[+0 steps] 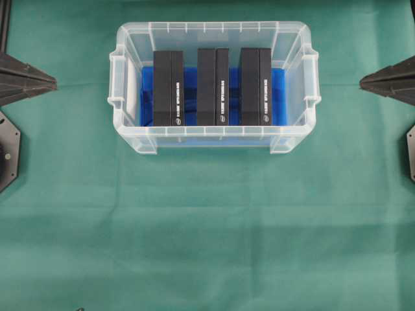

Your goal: Take the box out of the case with the left arm.

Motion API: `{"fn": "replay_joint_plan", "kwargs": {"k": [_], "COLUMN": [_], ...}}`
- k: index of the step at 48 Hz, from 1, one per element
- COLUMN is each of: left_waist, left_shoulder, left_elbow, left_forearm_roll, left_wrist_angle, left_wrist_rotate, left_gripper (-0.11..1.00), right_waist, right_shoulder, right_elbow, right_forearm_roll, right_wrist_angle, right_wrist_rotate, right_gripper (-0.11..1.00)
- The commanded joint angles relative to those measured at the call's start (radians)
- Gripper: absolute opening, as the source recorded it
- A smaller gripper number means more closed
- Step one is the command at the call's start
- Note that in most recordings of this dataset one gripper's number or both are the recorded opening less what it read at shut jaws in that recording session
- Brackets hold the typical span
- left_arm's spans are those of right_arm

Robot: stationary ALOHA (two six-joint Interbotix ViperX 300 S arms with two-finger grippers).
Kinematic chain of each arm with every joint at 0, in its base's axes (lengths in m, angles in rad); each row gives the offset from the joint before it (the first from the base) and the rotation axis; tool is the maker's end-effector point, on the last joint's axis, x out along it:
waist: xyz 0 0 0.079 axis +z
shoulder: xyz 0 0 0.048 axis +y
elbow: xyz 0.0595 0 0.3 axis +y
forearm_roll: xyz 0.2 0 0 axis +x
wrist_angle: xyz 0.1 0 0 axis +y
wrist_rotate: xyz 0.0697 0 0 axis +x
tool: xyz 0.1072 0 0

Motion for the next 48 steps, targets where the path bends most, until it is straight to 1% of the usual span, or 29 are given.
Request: {"fn": "replay_joint_plan", "kwargs": {"k": [1,7,12,17,23,24,30,35,38,42,48], "left_waist": [0.000,0.000,0.000,0.000,0.000,0.000,-0.005,-0.011,-0.011,-0.011,-0.011], "left_shoulder": [0.015,0.012,0.023,0.043,0.071,0.075,0.109,0.140,0.153,0.161,0.160], "left_elbow": [-0.028,-0.038,-0.071,-0.109,-0.156,-0.163,-0.199,-0.227,-0.232,-0.236,-0.238], "left_forearm_roll": [0.003,0.002,0.002,0.002,0.002,0.002,0.000,0.000,0.000,0.000,0.000], "left_wrist_angle": [0.023,0.087,0.242,0.439,0.649,0.678,0.848,0.982,1.037,1.080,1.085], "left_wrist_rotate": [0.000,-0.021,-0.095,-0.170,-0.244,-0.253,-0.310,-0.364,-0.390,-0.408,-0.410], "left_gripper": [0.01,0.01,0.01,0.01,0.01,0.01,0.01,0.01,0.01,0.01,0.01], "right_waist": [-0.002,0.000,-0.002,-0.003,-0.003,-0.003,-0.003,-0.003,-0.003,-0.003,-0.003], "right_shoulder": [0.011,0.009,0.011,0.023,0.052,0.061,0.106,0.141,0.158,0.173,0.178], "right_elbow": [-0.029,-0.040,-0.060,-0.087,-0.132,-0.146,-0.198,-0.230,-0.241,-0.247,-0.249], "right_forearm_roll": [0.003,0.003,0.000,-0.003,-0.005,-0.003,-0.003,-0.003,-0.003,-0.005,-0.003], "right_wrist_angle": [0.037,0.110,0.227,0.394,0.629,0.686,0.893,1.032,1.095,1.144,1.157], "right_wrist_rotate": [0.009,0.040,0.084,0.120,0.143,0.147,0.169,0.183,0.187,0.189,0.189], "right_gripper": [0.00,0.00,0.00,0.00,0.00,0.00,0.00,0.00,0.00,0.00,0.00]}}
